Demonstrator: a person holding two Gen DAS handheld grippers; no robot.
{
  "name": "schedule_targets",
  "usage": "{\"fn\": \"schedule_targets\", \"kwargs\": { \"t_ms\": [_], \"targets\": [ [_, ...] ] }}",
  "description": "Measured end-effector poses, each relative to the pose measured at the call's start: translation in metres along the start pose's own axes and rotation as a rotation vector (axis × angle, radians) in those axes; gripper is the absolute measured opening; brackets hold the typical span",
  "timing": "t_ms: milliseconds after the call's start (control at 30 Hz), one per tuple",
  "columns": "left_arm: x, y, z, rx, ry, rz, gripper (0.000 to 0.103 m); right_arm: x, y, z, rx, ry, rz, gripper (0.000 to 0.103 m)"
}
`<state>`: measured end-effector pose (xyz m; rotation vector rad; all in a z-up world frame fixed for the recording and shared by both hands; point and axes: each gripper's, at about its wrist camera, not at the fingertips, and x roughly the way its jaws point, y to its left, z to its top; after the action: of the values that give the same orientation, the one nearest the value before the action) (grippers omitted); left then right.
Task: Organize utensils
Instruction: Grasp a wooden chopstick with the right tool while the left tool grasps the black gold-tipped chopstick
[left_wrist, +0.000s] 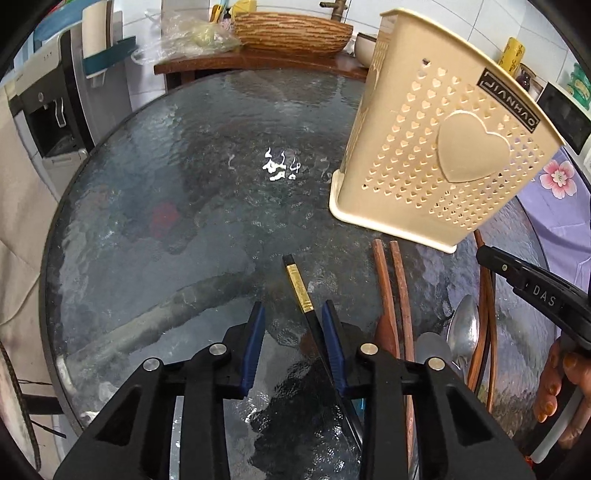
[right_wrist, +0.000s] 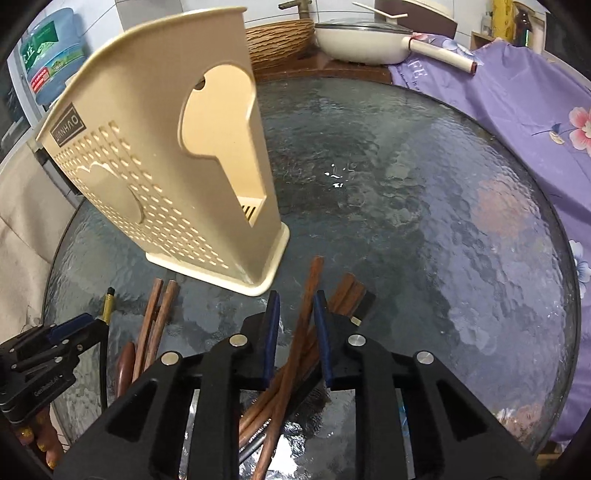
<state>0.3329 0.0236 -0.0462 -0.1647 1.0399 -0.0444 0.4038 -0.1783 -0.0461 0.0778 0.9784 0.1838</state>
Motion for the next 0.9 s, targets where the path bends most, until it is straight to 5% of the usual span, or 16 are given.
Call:
{"fn": "schedule_targets", "kwargs": {
  "t_ms": [500,900],
  "targets": [
    [0.014,-0.012,0.011,0.023,0.028,0.027,0.011,0.022,0.001,0.004,-0.004,0.022,-0.015,0.011],
    [0.017,-0.019,0.008,0.022,0.004,0.06,0.01,0.007,-0.001,0.001,-0.002,-0.021,0.024,0.009]
  ]
}}
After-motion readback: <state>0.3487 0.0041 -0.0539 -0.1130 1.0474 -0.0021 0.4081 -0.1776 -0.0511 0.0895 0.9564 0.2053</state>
